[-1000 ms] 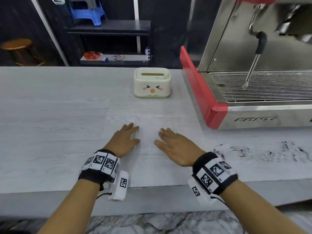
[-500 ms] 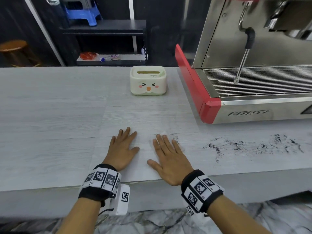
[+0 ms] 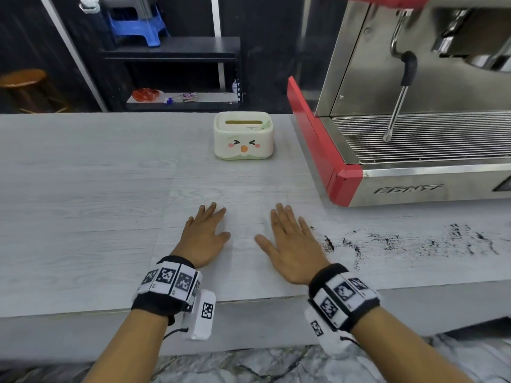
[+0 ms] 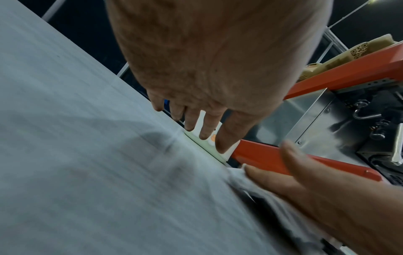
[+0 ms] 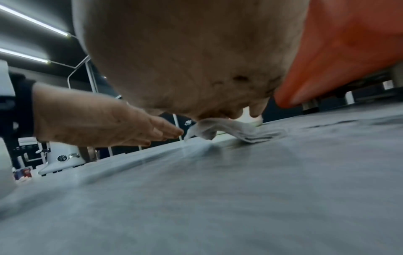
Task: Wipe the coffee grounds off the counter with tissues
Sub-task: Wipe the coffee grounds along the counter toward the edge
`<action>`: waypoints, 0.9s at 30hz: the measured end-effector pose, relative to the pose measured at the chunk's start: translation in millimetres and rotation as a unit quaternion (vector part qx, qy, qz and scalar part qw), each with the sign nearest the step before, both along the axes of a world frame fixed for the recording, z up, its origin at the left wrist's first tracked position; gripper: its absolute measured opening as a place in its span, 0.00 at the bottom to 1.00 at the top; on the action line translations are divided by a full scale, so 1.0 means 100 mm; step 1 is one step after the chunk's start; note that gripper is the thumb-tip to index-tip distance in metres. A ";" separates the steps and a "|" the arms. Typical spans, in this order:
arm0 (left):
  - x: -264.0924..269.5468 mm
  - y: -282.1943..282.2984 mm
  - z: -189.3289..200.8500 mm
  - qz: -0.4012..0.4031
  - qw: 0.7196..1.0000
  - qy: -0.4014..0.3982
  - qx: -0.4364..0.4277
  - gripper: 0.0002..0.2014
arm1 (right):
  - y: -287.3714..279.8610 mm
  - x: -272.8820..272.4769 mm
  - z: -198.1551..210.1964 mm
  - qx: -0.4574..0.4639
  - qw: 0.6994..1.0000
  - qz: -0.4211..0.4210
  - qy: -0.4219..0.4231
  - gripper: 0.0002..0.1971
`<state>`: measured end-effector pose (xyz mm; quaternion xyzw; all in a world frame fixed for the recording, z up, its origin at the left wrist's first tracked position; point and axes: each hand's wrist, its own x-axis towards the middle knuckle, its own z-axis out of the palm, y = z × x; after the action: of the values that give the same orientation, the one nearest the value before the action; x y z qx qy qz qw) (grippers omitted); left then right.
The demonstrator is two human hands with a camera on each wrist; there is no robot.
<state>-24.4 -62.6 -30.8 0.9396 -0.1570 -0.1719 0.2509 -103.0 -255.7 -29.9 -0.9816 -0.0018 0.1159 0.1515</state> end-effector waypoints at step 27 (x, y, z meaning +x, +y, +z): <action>0.28 -0.29 -0.01 -0.027 0.999 0.036 0.014 0.32 | -0.41 0.30 0.14 -0.013 0.997 -0.040 0.072 0.40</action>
<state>3.6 -91.2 -31.4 0.9315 -0.1709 -0.2145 0.2387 -73.2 -297.1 -15.9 -0.9719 0.0495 0.1805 0.1425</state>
